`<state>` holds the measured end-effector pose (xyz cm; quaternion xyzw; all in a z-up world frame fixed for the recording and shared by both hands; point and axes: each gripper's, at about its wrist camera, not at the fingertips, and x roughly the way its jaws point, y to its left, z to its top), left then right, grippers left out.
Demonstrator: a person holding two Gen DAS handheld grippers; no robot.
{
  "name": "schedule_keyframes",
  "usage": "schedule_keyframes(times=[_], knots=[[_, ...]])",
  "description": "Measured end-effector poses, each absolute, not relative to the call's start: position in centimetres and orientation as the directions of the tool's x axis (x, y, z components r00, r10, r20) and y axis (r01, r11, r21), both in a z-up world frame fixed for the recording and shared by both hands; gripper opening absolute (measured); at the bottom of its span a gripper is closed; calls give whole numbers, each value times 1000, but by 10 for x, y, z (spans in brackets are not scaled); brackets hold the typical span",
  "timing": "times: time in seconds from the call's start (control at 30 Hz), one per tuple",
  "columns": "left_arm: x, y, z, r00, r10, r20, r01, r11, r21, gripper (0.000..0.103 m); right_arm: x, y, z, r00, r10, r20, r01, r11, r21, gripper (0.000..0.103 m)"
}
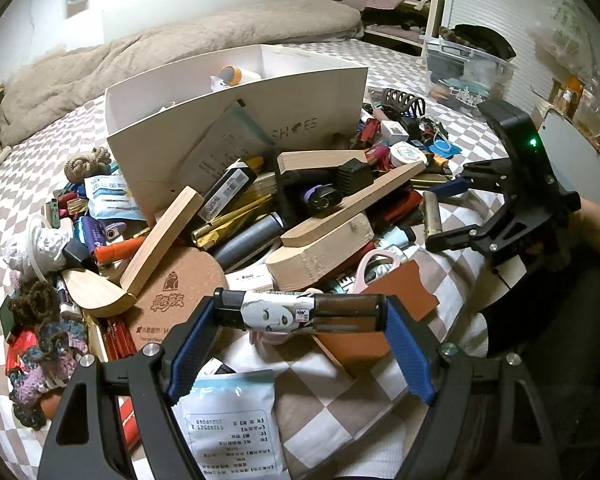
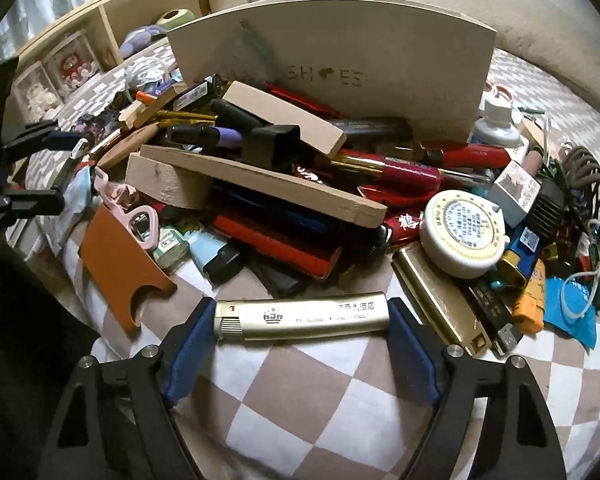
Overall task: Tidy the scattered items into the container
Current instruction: 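Grasp the gold printed tube with the right tool while the left tool holds the black tube, then carry the black tube with the left tool while the right tool carries the gold tube over the box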
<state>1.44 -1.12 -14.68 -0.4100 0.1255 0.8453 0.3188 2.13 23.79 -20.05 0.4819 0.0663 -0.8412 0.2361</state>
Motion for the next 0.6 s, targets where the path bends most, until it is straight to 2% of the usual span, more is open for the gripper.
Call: schedule_keyframes(times=[0.6], knots=[[26, -8, -128, -518, 441, -733, -554, -826, -106, 82, 50, 227, -170, -468, -391, -793, 423, -887, 187, 84]])
